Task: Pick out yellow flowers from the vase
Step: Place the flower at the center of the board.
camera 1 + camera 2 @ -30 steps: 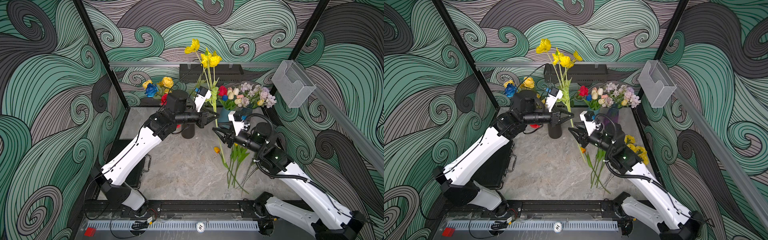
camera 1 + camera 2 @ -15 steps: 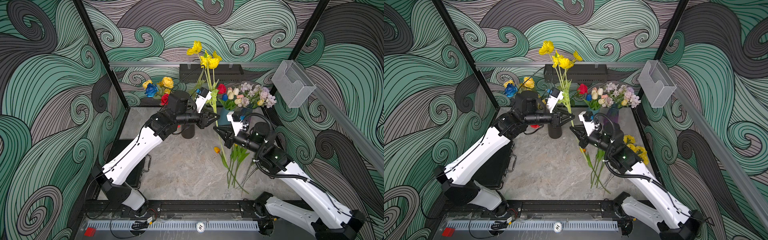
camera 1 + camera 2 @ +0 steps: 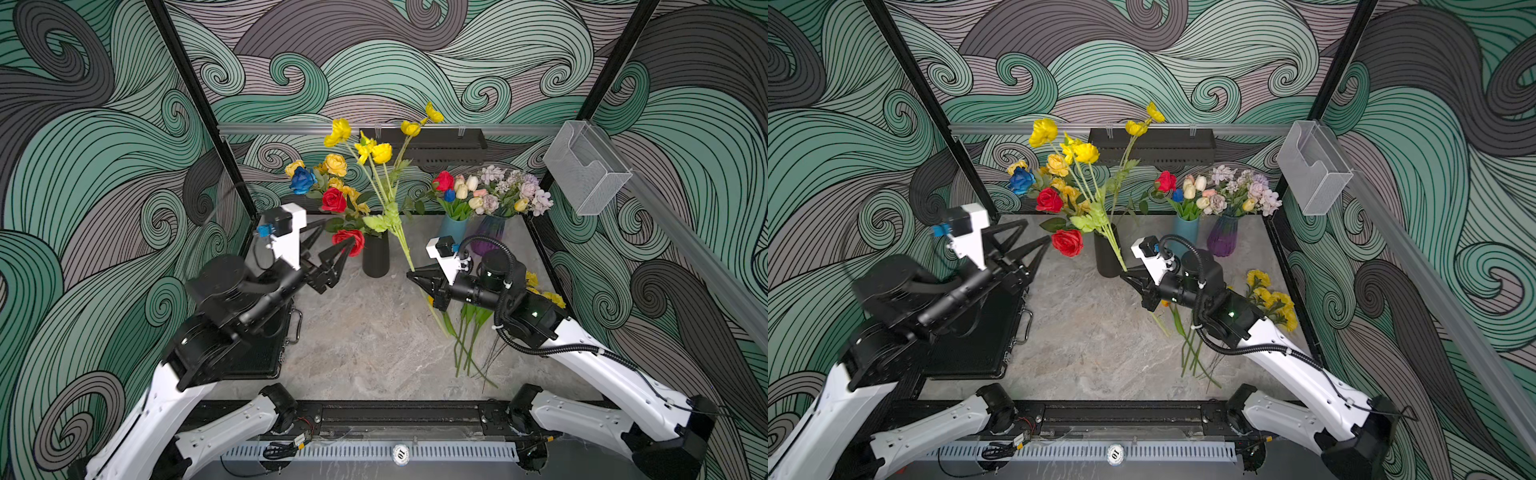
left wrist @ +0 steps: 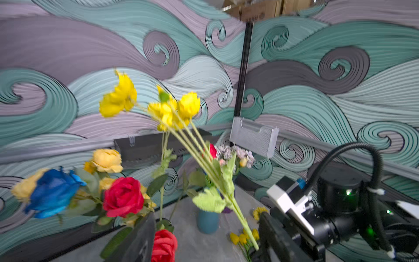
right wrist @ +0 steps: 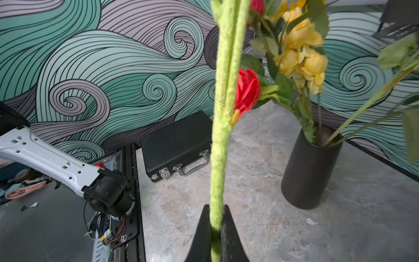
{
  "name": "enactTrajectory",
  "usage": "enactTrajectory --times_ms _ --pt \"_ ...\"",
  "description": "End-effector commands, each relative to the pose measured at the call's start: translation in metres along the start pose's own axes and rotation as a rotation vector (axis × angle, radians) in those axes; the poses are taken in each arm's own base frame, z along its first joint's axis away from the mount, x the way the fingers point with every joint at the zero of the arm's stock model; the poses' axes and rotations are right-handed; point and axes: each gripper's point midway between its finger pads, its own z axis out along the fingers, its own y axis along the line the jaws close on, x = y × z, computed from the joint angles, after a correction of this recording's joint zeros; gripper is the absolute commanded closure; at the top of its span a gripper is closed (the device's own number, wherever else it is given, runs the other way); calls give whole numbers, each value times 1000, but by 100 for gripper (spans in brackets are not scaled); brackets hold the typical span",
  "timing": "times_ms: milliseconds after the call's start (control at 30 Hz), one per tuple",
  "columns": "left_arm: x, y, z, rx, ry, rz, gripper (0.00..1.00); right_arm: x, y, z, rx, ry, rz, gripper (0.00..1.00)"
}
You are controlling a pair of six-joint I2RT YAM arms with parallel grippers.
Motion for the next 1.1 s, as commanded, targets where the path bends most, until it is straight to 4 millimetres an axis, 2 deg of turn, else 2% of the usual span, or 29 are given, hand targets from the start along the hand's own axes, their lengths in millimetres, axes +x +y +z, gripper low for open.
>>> enactTrajectory --times_ms 0,167,267,500,800,1067 --pt "-8 11 -11 -62 -35 68 28 -3 23 14 -78 13 -48 98" --pt "-8 12 -20 -63 -50 76 25 22 51 42 -170 116 -79 99" --pt "-6 13 -20 -67 -49 70 24 41 56 55 -188 176 -63 99" --pt "9 22 -12 -122 -6 67 23 101 45 77 -162 369 -28 99" --pt "29 37 1 -211 42 66 22 173 35 80 -135 586 14 99" --pt "41 36 14 -213 83 67 22 227 11 86 -54 721 33 100"
